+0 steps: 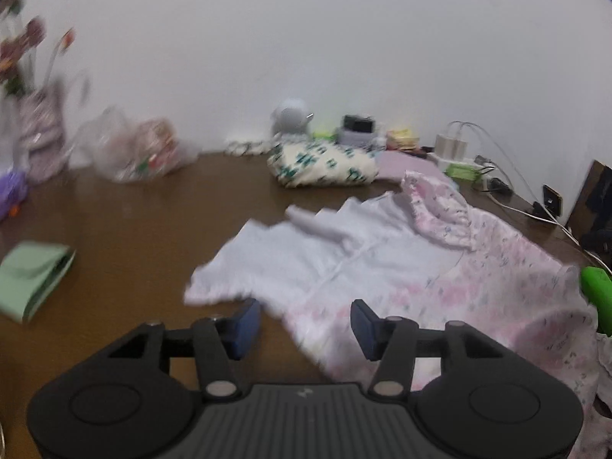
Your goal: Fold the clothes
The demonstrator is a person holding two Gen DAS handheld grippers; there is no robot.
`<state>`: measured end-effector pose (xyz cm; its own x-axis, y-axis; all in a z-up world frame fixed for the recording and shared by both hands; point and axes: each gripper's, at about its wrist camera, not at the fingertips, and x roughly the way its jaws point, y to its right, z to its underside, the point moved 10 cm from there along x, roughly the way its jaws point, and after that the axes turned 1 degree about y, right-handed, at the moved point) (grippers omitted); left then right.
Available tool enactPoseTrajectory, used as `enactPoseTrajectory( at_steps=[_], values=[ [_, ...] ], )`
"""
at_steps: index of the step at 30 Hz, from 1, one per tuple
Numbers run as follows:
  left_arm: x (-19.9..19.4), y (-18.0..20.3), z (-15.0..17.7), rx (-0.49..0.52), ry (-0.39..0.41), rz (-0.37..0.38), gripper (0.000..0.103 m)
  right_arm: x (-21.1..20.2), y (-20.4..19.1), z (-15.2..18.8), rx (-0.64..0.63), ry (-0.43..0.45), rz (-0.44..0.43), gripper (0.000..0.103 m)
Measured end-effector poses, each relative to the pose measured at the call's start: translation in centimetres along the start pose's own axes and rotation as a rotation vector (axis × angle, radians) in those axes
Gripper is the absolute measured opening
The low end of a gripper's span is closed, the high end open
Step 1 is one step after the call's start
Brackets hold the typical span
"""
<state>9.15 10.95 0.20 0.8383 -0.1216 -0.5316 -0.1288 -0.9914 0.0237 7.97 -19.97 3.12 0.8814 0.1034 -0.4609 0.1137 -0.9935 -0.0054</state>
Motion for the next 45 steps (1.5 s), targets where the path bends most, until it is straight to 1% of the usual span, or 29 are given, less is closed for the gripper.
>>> enactPoseTrajectory(
  at_steps=[1,3,5,6,7,8,9,10,11,13,15,18,21,22,26,27,29,30,31,32,33,35,36,38,39,40,41,43,45],
  values=[
    [0.4,0.7,-0.6,0.033,0.012,0.028,0.055,-0.7,-1.4,0.3,-0.042,-0.007,-0.037,0.059],
    [2.0,3.2,-1.7,0.135,0.015,0.138,0.066,-2.0,-3.7,1.6,-0.107,-0.039,-0.112,0.059],
    [4.1,5.2,-1.8,0.204,-0.017,0.241,0.067,-3.1,-5.7,3.6,-0.146,-0.097,-0.199,0.057],
    [5.0,5.9,-1.4,0.230,-0.056,0.266,0.062,-3.6,-6.6,4.8,-0.155,-0.130,-0.234,0.054],
    [5.9,6.5,-1.1,0.257,-0.093,0.290,0.049,-4.0,-7.5,6.1,-0.163,-0.164,-0.266,0.049],
    [6.4,7.1,-0.5,0.319,-0.108,0.289,0.041,-4.3,-8.4,7.2,-0.173,-0.193,-0.290,0.046],
    [7.0,7.6,0.1,0.381,-0.124,0.286,0.028,-4.3,-9.0,8.0,-0.182,-0.212,-0.298,0.043],
    [7.3,7.5,0.7,0.434,-0.131,0.246,0.018,-4.3,-9.2,8.8,-0.187,-0.226,-0.299,0.039],
    [7.8,7.2,1.2,0.459,-0.150,0.198,0.014,-4.2,-9.3,9.4,-0.189,-0.234,-0.295,0.036],
    [7.6,6.2,1.7,0.437,-0.146,0.192,0.011,-3.5,-8.9,9.9,-0.171,-0.244,-0.282,0.025],
    [6.8,5.0,2.2,0.415,-0.153,0.181,0.010,-2.6,-8.4,9.7,-0.164,-0.256,-0.274,0.022],
    [4.9,3.2,3.7,0.347,-0.143,0.124,0.010,-1.3,-8.2,9.0,-0.228,-0.255,-0.289,0.021],
    [1.7,1.7,5.8,0.233,-0.149,0.093,0.009,0.7,-8.2,7.6,-0.323,-0.279,-0.283,0.021],
    [0.5,1.0,6.5,0.193,-0.152,0.085,0.009,2.0,-8.2,7.0,-0.358,-0.286,-0.255,0.021],
    [-4.4,2.3,9.2,0.147,-0.189,0.141,0.010,6.5,-8.7,4.9,-0.494,-0.240,-0.068,0.021],
    [-5.2,2.8,9.6,0.145,-0.199,0.153,0.013,7.3,-9.0,4.5,-0.522,-0.217,-0.026,0.021],
    [-6.5,2.8,9.1,0.140,-0.169,0.150,0.018,7.1,-9.3,3.5,-0.536,-0.166,0.029,0.022],
    [-6.8,2.7,8.6,0.133,-0.147,0.138,0.030,6.2,-9.6,2.9,-0.523,-0.131,0.025,0.025],
    [-7.1,2.2,8.0,0.125,-0.120,0.129,0.045,4.9,-10.2,2.5,-0.497,-0.100,-0.014,0.031],
    [-7.1,1.9,7.5,0.118,-0.099,0.123,0.051,3.4,-10.8,2.5,-0.459,-0.079,-0.091,0.036],
    [-7.0,1.4,7.3,0.111,-0.084,0.122,0.054,1.7,-11.6,2.8,-0.414,-0.071,-0.190,0.045],
    [-6.3,1.3,7.4,0.119,-0.085,0.164,0.054,-1.7,-13.3,4.4,-0.346,-0.100,-0.393,0.046],
    [-6.2,1.5,7.9,0.134,-0.085,0.195,0.054,-3.0,-13.9,5.6,-0.337,-0.123,-0.453,0.046],
    [-6.0,1.9,8.7,0.163,-0.084,0.256,0.054,-4.1,-14.5,8.0,-0.355,-0.170,-0.488,0.046],
    [-5.8,1.9,8.9,0.177,-0.079,0.262,0.054,-4.1,-14.6,8.9,-0.370,-0.186,-0.488,0.045],
    [-5.5,1.7,9.2,0.185,-0.084,0.252,0.051,-4.0,-14.4,9.7,-0.378,-0.199,-0.483,0.040],
    [-5.4,1.3,9.7,0.178,-0.095,0.241,0.046,-3.7,-14.2,10.3,-0.382,-0.210,-0.474,0.038],
    [-5.4,0.7,9.6,0.149,-0.098,0.240,0.026,-3.4,-13.2,10.5,-0.364,-0.238,-0.462,0.008],
    [-5.7,0.4,9.7,0.111,-0.145,0.262,0.015,-3.2,-11.8,10.3,-0.398,-0.264,-0.414,0.007]
  ],
)
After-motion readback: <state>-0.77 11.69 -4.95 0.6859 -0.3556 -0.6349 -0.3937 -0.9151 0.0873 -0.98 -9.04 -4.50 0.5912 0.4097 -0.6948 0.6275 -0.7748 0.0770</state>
